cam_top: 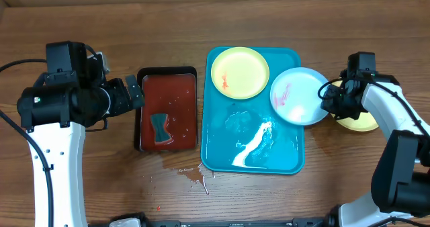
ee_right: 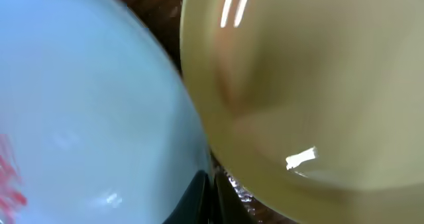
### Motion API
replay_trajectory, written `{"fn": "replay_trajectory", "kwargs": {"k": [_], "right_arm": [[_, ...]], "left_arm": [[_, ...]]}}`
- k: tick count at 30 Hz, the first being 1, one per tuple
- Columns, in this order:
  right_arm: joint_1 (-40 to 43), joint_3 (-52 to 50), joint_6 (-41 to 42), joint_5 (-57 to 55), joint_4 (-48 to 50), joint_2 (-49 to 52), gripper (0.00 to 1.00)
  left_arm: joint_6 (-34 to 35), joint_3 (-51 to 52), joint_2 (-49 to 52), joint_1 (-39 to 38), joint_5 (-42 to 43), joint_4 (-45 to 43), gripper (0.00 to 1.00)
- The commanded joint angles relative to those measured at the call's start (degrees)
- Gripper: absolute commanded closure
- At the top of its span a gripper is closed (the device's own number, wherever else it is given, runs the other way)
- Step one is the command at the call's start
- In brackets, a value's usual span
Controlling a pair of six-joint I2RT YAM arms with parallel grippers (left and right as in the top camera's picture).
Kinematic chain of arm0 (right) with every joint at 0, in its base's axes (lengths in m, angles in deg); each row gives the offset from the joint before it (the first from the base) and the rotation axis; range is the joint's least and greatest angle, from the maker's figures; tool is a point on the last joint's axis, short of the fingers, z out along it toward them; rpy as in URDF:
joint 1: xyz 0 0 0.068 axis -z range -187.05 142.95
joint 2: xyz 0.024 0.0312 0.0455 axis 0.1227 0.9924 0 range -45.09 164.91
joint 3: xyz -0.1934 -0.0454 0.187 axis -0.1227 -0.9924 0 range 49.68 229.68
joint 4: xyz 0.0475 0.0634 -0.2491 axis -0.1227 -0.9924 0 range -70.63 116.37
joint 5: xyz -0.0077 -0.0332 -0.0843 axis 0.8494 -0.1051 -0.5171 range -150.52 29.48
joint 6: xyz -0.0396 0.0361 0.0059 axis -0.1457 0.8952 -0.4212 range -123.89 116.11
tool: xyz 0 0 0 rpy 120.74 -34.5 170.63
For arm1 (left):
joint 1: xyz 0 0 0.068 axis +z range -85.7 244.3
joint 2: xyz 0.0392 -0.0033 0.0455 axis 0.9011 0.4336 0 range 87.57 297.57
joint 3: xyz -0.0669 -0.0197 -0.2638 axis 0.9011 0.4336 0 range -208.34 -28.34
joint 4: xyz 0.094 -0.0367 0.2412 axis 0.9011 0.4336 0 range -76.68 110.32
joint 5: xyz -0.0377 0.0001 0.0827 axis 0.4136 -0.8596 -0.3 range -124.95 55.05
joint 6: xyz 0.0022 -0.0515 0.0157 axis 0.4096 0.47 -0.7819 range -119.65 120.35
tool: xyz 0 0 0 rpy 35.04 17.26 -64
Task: Clean dirty plates on tray and stack at the side
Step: 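Drag the white plate down to the tray center with the right gripper, then pick up the sponge from the black tray with the left gripper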
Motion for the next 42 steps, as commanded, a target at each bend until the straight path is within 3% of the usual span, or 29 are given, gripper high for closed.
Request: {"fn": "replay_trajectory", "kwargs": {"k": [1, 7, 13, 17, 21, 27, 29, 32, 39, 42], "right_arm": [[0.0, 2.7, 1.4, -1.2, -3.6, -2.6, 0.96], [-2.9, 6.2, 1.4, 5.3, -9.7, -10.5, 0.96], [-12.3, 4.6, 2.0, 6.3, -15.4, -12.3, 0.96], [-17.9, -1.3, 10.2, 5.3, -13.2, -11.7, 0.96], [-22.1, -9.9, 15.2, 5.3, -4.5, -11.6, 0.96], [-23.8, -16.0, 12.6, 5.0, 5.9, -11.6, 0.96], [-23.8, -15.6, 9.8, 4.9, 6.8, -11.6, 0.86], [-23.7, -13.6, 7.1, 4.8, 5.9, -11.8, 0.8], [-23.8, -6.3, 6.2, 2.3, -0.2, -15.6, 0.79], [-23.8, -5.2, 5.6, 2.4, -2.1, -17.4, 0.79]], "left_arm": [[-1.1, -1.0, -0.2, 0.5, -0.2, -0.2, 0.0], [-1.1, -1.0, -0.2, 0.5, -0.1, -0.2, 0.0], [-1.1, -1.0, -0.2, 0.5, -0.1, -0.3, 0.0], [-1.1, -1.0, -0.2, 0.5, 0.0, -0.3, 0.0], [-1.1, -1.0, -0.2, 0.5, 1.9, -0.3, 0.0], [-1.7, -1.0, 0.0, -0.4, 3.8, -0.7, 0.0], [-1.7, -1.0, 0.5, -1.6, 4.0, -0.4, 0.0], [-1.7, -0.9, 1.8, -4.1, 4.0, 0.3, 0.0], [4.3, 1.3, 9.1, -10.4, -6.4, 0.8, 0.0], [5.0, 4.1, 13.0, -10.7, -6.6, -1.4, 0.05]]}}
